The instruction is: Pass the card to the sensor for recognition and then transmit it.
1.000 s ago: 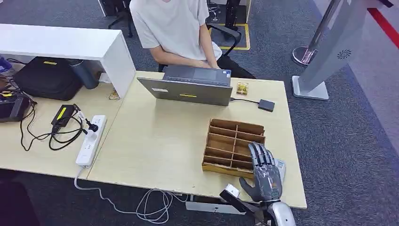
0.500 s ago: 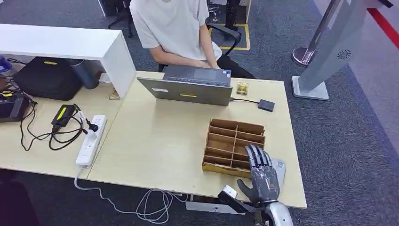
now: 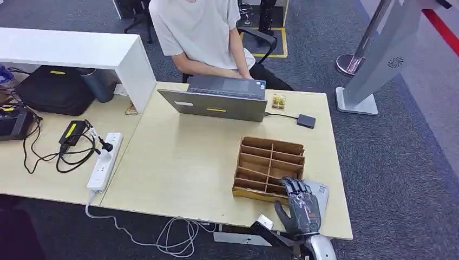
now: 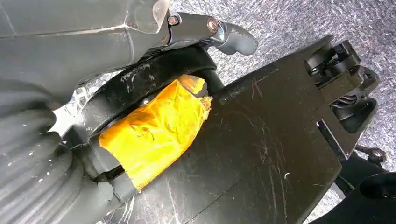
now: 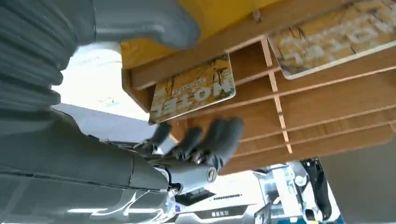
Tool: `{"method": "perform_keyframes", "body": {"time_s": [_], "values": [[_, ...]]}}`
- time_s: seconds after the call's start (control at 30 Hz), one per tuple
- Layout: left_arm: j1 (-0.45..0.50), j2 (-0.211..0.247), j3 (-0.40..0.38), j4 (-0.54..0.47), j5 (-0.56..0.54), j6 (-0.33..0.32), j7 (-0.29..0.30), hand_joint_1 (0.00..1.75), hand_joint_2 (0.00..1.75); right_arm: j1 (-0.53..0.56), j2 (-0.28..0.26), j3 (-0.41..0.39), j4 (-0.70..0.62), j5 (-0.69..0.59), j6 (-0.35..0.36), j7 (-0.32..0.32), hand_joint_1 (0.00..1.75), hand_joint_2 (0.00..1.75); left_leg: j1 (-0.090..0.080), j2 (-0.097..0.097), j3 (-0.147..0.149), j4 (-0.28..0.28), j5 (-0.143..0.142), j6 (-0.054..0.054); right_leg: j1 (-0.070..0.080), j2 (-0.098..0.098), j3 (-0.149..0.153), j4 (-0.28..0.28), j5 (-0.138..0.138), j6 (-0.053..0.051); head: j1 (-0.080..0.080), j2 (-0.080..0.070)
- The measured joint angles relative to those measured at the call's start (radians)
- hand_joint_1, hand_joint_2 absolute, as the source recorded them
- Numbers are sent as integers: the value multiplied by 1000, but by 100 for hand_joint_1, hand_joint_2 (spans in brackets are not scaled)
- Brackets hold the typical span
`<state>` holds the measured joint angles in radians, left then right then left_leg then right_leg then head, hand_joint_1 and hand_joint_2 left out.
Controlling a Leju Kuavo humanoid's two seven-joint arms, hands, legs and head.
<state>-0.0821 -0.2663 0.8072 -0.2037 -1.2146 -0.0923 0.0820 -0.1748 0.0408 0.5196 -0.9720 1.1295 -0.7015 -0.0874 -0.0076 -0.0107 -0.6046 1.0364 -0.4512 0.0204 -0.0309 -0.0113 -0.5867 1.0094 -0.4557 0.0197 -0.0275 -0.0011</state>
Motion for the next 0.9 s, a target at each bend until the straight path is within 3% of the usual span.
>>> {"method": "perform_keyframes", "body": {"time_s": [0.27,0.37,0.47,0.53,0.77,0.9], "values": [[0,0,0,0,-13,18,-25,0,175,-6,0,0,-11,1,-2,8,175,175,0,0,1,0,0,0,0,0,0,0,0,0,0,0],[0,2,-1,1,-48,92,-109,0,175,-2,0,-2,-20,14,-2,14,175,175,1,0,1,0,0,0,0,0,0,0,0,0,0,0],[0,2,-21,3,-94,219,-224,0,175,7,0,-13,-29,27,-2,15,175,175,1,0,0,0,0,0,1,0,0,0,0,0,0,0],[-3,2,-40,7,-102,256,-232,0,175,7,0,-20,-29,32,-2,15,175,175,1,0,0,0,0,0,1,0,0,0,0,0,0,0],[-3,2,-46,12,-66,188,-217,0,175,11,0,-27,-28,34,-2,21,175,175,1,0,0,0,0,0,1,0,0,0,0,0,0,0],[-3,2,-46,12,-59,191,-221,0,175,17,0,-32,-29,35,-2,21,175,175,1,0,0,0,0,0,1,0,0,0,0,0,0,0]]}}
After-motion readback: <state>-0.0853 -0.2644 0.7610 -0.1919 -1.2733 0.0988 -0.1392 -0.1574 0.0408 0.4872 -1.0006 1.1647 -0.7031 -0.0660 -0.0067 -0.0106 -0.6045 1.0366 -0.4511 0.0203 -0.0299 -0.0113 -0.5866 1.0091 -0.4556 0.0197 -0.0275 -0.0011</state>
